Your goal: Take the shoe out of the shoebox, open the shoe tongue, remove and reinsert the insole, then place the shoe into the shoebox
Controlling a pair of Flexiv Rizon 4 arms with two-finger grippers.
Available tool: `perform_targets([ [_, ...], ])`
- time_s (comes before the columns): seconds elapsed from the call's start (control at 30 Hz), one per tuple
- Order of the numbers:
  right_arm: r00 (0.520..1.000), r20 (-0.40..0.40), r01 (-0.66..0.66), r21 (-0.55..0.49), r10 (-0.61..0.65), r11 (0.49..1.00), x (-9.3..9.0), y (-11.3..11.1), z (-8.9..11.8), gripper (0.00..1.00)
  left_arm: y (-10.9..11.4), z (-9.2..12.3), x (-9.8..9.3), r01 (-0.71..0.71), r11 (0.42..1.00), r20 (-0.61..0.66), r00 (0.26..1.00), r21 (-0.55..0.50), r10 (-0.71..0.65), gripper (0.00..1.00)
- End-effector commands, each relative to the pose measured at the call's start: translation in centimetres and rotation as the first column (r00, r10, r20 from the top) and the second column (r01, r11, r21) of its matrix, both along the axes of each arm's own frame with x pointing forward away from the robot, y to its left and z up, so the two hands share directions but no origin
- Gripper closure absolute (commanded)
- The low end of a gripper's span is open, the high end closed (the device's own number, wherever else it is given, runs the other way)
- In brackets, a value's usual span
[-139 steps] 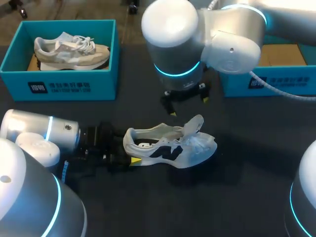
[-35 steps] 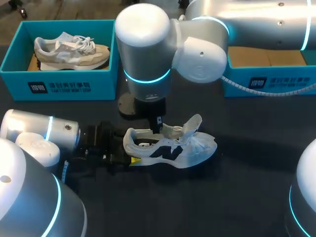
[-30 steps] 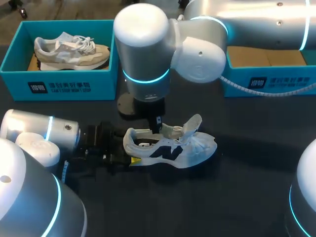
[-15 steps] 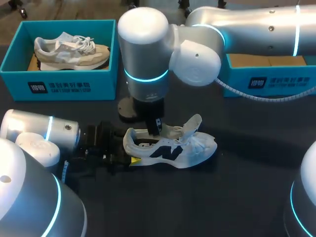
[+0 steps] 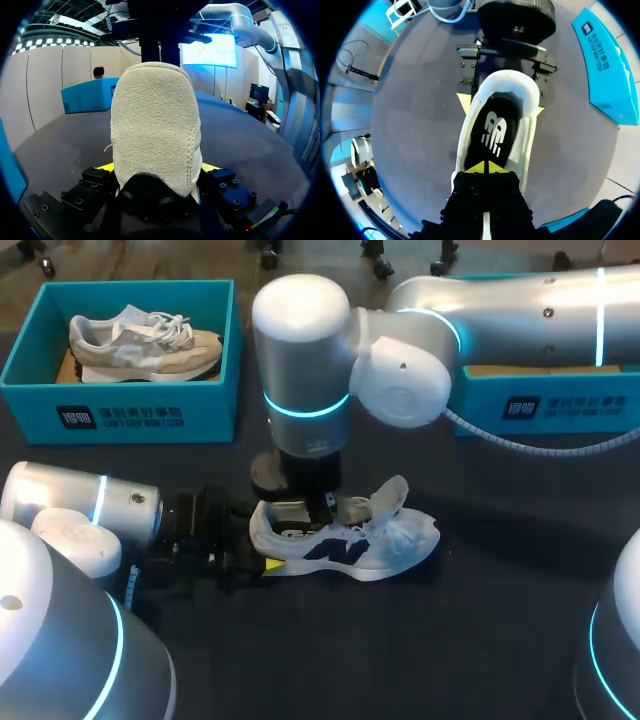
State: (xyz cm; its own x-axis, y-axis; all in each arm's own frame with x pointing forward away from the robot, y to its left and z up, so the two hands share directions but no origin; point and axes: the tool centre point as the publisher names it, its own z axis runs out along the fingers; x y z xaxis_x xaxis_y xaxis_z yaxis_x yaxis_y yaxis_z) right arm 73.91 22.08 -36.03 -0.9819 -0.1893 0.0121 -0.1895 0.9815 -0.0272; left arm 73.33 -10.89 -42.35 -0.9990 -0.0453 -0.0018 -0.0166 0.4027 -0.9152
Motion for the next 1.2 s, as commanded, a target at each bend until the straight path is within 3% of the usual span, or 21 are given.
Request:
perform_targets([
  [0.03, 1.000, 0.007, 0.008, -0.003, -0.008, 1.000, -0.6, 0.3, -1.0, 1.00, 0.1, -0.1, 0.2, 0.001, 1.000, -0.002, 1.000, 0.003, -0.001, 1.00],
  [0.17, 0.999, 0.027, 0.034, -0.002, -0.033, 0.999, -0.8, 0.1, -1.4, 1.00, 0.1, -0.1, 0.2, 0.001, 1.000, -0.002, 1.000, 0.003, -0.001, 1.00],
  [0.6, 0.996, 0.090, 0.025, -0.017, -0.024, 1.000, 1.2, -0.7, -1.8, 1.00, 0.1, -0.1, 0.2, 0.001, 1.000, -0.002, 1.000, 0.003, -0.001, 1.00],
  [0.7, 0.995, 0.100, 0.022, -0.019, -0.020, 1.000, 1.3, -0.8, -1.9, 0.93, 0.1, -0.1, 0.2, 0.001, 1.000, -0.002, 1.000, 0.003, -0.001, 1.00],
  [0.9, 0.993, 0.119, 0.017, -0.016, -0.015, 1.000, 1.7, -1.0, -2.2, 0.70, 0.1, -0.1, 0.2, 0.001, 1.000, -0.002, 1.000, 0.003, -0.001, 1.00],
  [1.2, 0.992, 0.127, 0.006, 0.006, -0.007, 1.000, 2.6, -0.6, -3.3, 0.67, 0.1, -0.1, 0.2, 0.001, 1.000, -0.002, 1.000, 0.003, -0.001, 1.00],
])
